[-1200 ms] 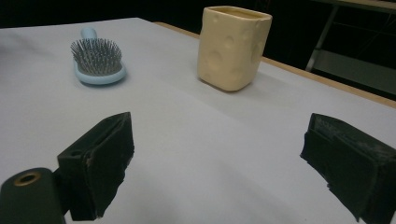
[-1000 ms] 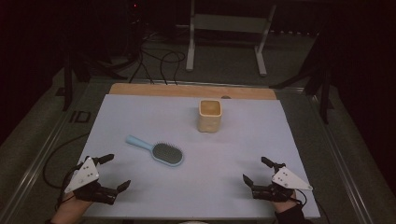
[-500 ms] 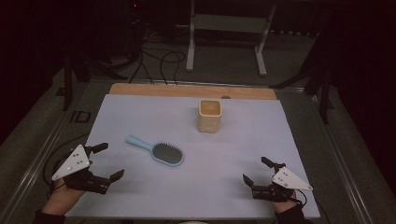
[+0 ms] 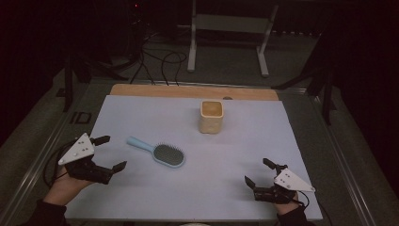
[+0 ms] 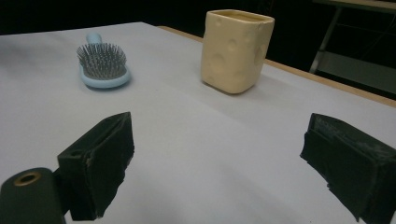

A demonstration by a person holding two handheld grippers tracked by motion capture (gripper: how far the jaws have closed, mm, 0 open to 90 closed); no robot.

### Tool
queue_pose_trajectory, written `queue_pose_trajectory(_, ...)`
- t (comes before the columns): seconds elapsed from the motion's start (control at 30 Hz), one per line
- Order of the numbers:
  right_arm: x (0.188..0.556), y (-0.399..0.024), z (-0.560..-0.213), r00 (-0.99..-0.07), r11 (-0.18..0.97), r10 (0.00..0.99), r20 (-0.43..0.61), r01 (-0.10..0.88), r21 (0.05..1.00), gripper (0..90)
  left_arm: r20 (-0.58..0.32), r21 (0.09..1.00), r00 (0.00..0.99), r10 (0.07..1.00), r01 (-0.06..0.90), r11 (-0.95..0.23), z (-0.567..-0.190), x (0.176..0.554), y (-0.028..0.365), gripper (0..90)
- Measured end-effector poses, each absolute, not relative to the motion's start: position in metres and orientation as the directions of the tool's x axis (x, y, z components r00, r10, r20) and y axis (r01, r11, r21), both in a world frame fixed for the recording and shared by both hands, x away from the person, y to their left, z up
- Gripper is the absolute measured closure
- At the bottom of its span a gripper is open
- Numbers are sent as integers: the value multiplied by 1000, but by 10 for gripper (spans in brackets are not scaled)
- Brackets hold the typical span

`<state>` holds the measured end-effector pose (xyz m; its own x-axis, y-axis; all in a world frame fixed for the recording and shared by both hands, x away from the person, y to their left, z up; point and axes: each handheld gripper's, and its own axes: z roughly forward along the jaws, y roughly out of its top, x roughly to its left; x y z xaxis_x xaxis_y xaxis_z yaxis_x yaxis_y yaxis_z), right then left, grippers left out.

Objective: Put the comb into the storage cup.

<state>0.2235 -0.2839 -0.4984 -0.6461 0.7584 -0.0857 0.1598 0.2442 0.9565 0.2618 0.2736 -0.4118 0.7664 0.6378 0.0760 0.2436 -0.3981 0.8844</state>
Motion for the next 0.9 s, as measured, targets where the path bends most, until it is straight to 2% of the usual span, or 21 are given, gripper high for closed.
queue_pose_trajectory(0.53,223,-284,-498,-651,238,755,-78,161,958,88,93,861,762,641,261,-436,-401,297,264,0)
queue_pose_trajectory(0.57,223,-284,-498,-650,239,756,-80,160,958,88,107,859,761,640,253,-445,-401,299,263,30)
queue_pose_trajectory(0.83,223,-283,-498,-651,240,755,-82,158,958,88,122,847,738,664,271,-457,-407,323,257,60)
queue_pose_trajectory(0.9,223,-283,-498,-650,240,755,-83,156,958,88,118,847,734,669,277,-453,-411,328,258,117)
